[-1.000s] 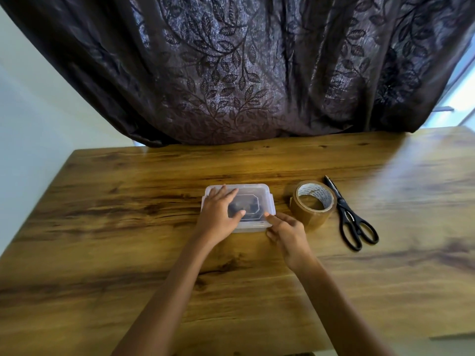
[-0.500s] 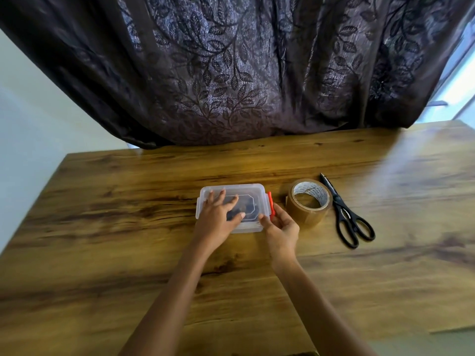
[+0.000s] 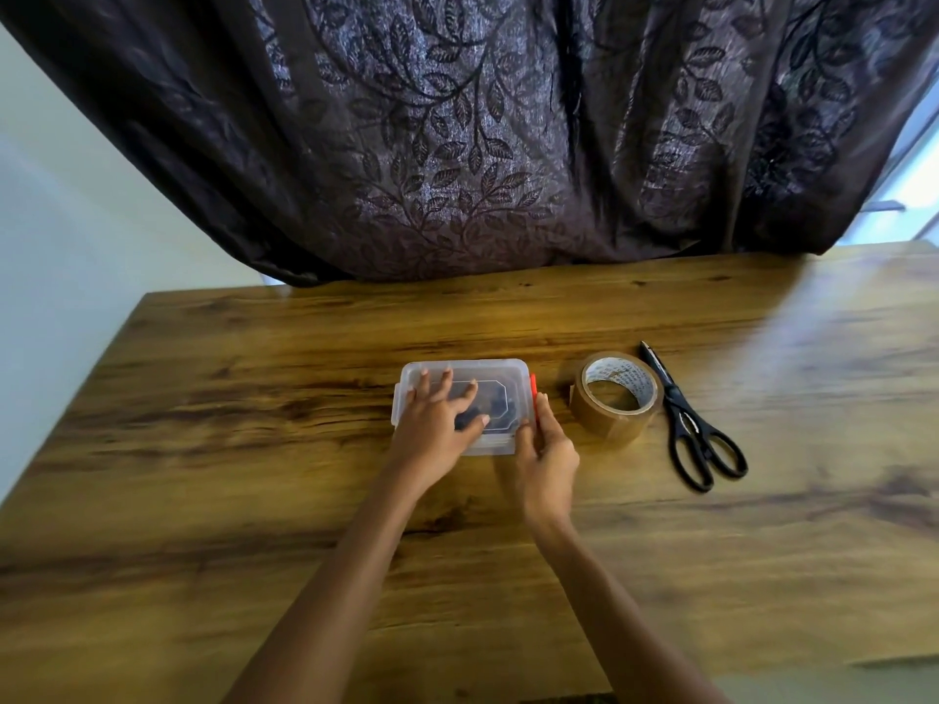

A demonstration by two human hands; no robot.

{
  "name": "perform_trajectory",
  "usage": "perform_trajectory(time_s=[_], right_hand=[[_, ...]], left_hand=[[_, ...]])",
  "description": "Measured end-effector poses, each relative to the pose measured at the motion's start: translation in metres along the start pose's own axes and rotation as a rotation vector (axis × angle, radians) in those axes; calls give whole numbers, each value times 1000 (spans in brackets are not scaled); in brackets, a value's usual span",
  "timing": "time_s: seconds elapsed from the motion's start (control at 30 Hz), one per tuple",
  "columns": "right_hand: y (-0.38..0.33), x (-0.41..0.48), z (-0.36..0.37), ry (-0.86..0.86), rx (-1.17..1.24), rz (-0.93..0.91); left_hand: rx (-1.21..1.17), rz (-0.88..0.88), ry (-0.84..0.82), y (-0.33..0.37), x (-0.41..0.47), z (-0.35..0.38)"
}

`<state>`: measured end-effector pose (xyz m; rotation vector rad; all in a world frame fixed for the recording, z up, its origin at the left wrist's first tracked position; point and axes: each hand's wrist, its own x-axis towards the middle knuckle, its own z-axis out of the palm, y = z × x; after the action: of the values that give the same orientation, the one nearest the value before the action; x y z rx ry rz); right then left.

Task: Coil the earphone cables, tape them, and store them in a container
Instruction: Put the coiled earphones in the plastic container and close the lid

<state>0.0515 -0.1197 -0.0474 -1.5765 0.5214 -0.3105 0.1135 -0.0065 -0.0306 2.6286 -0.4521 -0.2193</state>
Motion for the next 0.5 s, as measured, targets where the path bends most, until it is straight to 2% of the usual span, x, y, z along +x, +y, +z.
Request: perform_trajectory(time_s=[0.1,0.2,0.27,0.3,0.4,0.5], right_hand=[[0,0,0,-30,-233,-109],[-4,2,2,-63,-628,-385],[-13,5,5,-134,-865,-608],[-16,8,8,-209,-970,-694],[-19,18,19,-433,-1198,-829],[-11,25,20,-477,-1357,-853]], left_hand=[[-18,43,41,-1,-4,-2],[-80,68,342,-12,-16,-2],[-281,-78,534,-21,-26,-5],[-417,-189,546,-26,-31,-7],[-786,-480,339,-39,-37,-12],[-945,-552,239,-43,-37,-16]])
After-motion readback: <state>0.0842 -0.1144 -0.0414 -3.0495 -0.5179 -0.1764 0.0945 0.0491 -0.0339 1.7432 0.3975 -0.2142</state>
